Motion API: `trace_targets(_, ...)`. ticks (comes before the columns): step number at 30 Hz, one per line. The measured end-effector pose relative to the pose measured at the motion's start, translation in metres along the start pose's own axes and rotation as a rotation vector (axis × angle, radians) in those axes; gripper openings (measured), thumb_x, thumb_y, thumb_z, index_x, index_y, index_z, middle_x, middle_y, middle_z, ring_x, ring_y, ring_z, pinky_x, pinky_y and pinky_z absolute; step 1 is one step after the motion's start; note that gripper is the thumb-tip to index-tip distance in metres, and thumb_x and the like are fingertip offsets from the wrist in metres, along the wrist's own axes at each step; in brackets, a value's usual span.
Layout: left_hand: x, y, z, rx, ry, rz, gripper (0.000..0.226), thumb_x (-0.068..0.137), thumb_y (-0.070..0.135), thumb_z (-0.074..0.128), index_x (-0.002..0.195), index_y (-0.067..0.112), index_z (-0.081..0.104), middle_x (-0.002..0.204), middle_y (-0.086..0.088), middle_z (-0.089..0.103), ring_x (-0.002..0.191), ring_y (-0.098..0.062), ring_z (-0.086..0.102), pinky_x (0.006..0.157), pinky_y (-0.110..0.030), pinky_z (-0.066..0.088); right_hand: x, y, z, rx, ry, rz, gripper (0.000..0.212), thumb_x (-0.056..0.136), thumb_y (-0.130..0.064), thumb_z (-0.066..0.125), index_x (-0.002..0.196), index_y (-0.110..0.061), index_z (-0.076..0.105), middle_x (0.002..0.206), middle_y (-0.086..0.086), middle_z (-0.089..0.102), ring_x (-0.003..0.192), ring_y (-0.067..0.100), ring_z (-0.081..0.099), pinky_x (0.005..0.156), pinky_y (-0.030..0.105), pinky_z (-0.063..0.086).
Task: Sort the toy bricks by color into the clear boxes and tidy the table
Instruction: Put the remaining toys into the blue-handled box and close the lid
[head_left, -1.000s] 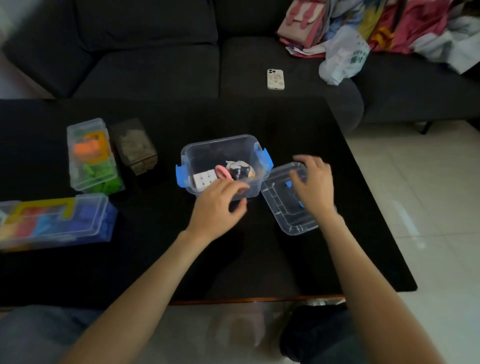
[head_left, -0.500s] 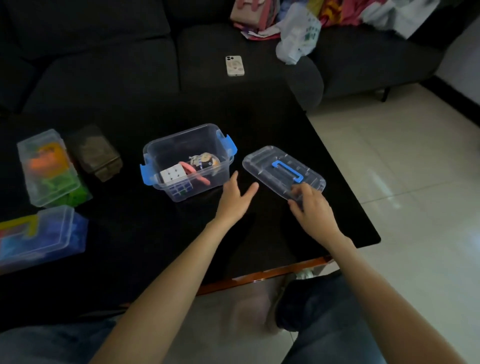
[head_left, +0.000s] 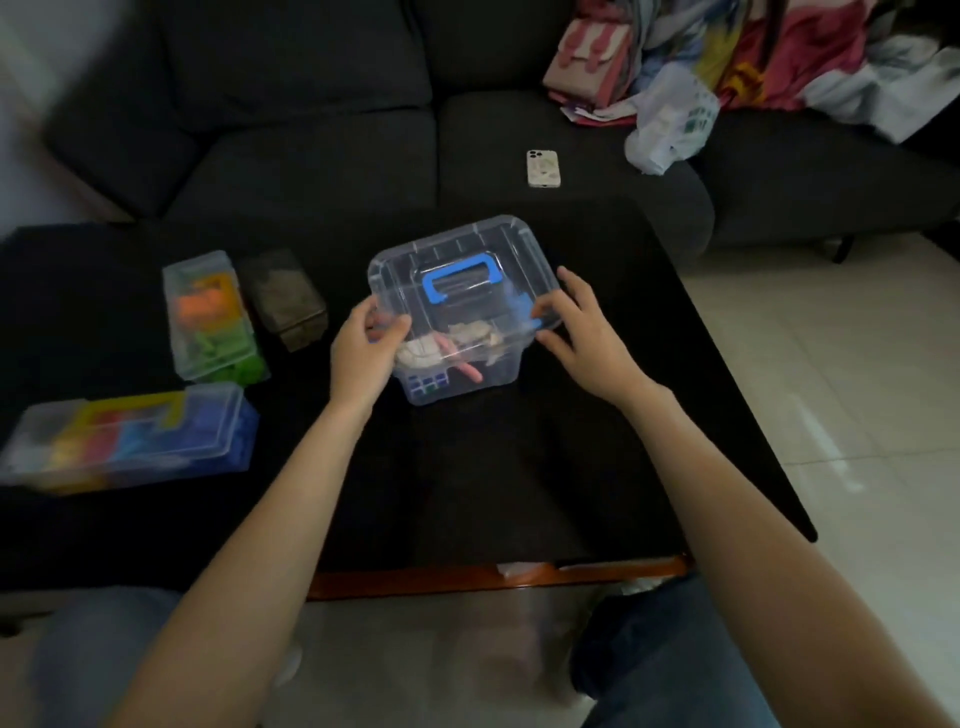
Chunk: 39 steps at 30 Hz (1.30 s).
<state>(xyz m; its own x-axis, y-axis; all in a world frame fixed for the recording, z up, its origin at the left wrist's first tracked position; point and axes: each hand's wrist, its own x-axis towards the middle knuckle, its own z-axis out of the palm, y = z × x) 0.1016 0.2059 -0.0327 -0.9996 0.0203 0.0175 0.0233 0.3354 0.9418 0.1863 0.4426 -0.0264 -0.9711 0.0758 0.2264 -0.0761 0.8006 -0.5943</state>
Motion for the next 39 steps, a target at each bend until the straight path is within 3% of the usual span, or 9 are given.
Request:
trace_targets(5, 0.042, -0.032, -0.008, 0.318, -0.11, -0.012, 0.052, 0.089, 0.055, 0.044, 0.134, 0.03, 0.048, 0.135, -0.005, 0.051, 0.121, -0.022, 0.05, 0.1, -0.047, 0.043, 0.036, -0.005, 0.026, 0.078, -0.045, 0.101, 0.021, 0.088, -0.021, 0.061, 0.107, -0.027, 0.055, 0.144, 0.002, 0.039, 0.139, 0.017, 0.03, 0.109, 0.035, 0.032)
trace_targets(10, 0.048, -0.036, -0.003, 0.231, -0.121, -0.092, 0.047, 0.088, 0.04, 0.056, 0.131, 0.023, 0.052, 0.126, -0.002, 0.059, 0.115, -0.02, 0.055, 0.1, -0.043, 0.044, 0.05, -0.001, 0.037, 0.198, 0.105, 0.376, 0.026, 0.092, -0.031, 0.057, 0.115, -0.019, 0.056, 0.112, -0.001, 0.059, 0.095, 0.009, 0.056, 0.076, 0.024, 0.045)
trace_targets(16, 0.049, -0.05, -0.005, 0.311, -0.097, -0.063, 0.063, 0.084, 0.032, 0.066, 0.141, 0.025, 0.04, 0.141, -0.004, 0.044, 0.131, -0.023, 0.039, 0.108, -0.046, 0.035, 0.064, 0.008, 0.044, 0.059, 0.08, 0.522, 0.023, 0.087, -0.024, 0.063, 0.108, -0.02, 0.055, 0.113, 0.006, 0.057, 0.096, 0.017, 0.057, 0.078, 0.029, 0.048)
trace_targets(20, 0.039, -0.049, 0.001, -0.008, 0.01, -0.267, 0.079, 0.079, 0.027, 0.073, 0.145, 0.026, 0.03, 0.149, -0.006, 0.031, 0.134, -0.024, 0.036, 0.107, -0.042, 0.034, 0.072, 0.009, 0.049, 0.2, 0.066, 0.679, 0.052, 0.084, -0.02, 0.065, 0.13, -0.023, 0.04, 0.132, 0.011, 0.044, 0.116, 0.028, 0.05, 0.092, 0.039, 0.046)
trace_targets(23, 0.028, -0.051, 0.009, -0.41, 0.048, -0.499, 0.071, 0.079, 0.025, 0.073, 0.141, 0.018, 0.038, 0.133, -0.009, 0.054, 0.11, -0.019, 0.058, 0.09, -0.035, 0.051, 0.08, 0.003, 0.044, 0.554, 0.058, 0.871, 0.072, 0.082, -0.01, 0.067, 0.143, -0.019, 0.03, 0.137, 0.013, 0.045, 0.11, 0.026, 0.057, 0.089, 0.039, 0.051)
trace_targets(26, 0.024, -0.053, 0.018, -0.343, 0.148, -0.393, 0.047, 0.082, 0.024, 0.07, 0.126, 0.02, 0.055, 0.118, -0.003, 0.063, 0.095, -0.01, 0.062, 0.082, -0.03, 0.054, 0.076, 0.0, 0.048, 0.47, 0.124, 0.803, 0.06, 0.084, -0.008, 0.065, 0.138, -0.015, 0.041, 0.133, 0.009, 0.052, 0.104, 0.018, 0.057, 0.083, 0.032, 0.051)
trace_targets(33, 0.02, -0.052, 0.019, 0.115, 0.179, -0.147, 0.045, 0.09, 0.032, 0.059, 0.134, 0.026, 0.05, 0.13, -0.001, 0.05, 0.106, -0.012, 0.057, 0.09, -0.029, 0.047, 0.058, -0.009, 0.057, 0.203, 0.173, 0.578, 0.046, 0.09, -0.013, 0.059, 0.135, -0.017, 0.048, 0.129, 0.006, 0.057, 0.107, 0.017, 0.061, 0.091, 0.037, 0.053)
trace_targets(37, 0.042, -0.049, -0.002, 0.294, 0.157, -0.059, 0.043, 0.093, 0.03, 0.054, 0.135, 0.021, 0.049, 0.133, -0.003, 0.053, 0.116, -0.016, 0.055, 0.095, -0.03, 0.042, 0.034, -0.018, 0.055, 0.136, 0.104, 0.477, 0.032, 0.081, -0.027, 0.071, 0.105, -0.02, 0.053, 0.108, 0.003, 0.06, 0.085, 0.009, 0.058, 0.065, 0.019, 0.045)
trace_targets(39, 0.062, -0.048, -0.013, 0.355, 0.1, -0.005, 0.04, 0.094, 0.029, 0.053, 0.133, 0.019, 0.051, 0.131, -0.002, 0.057, 0.118, -0.016, 0.055, 0.1, -0.033, 0.042, 0.017, -0.025, 0.056, -0.041, 0.066, 0.291, 0.032, 0.077, -0.042, 0.071, 0.096, -0.025, 0.052, 0.107, -0.001, 0.058, 0.096, 0.011, 0.055, 0.073, 0.021, 0.043)
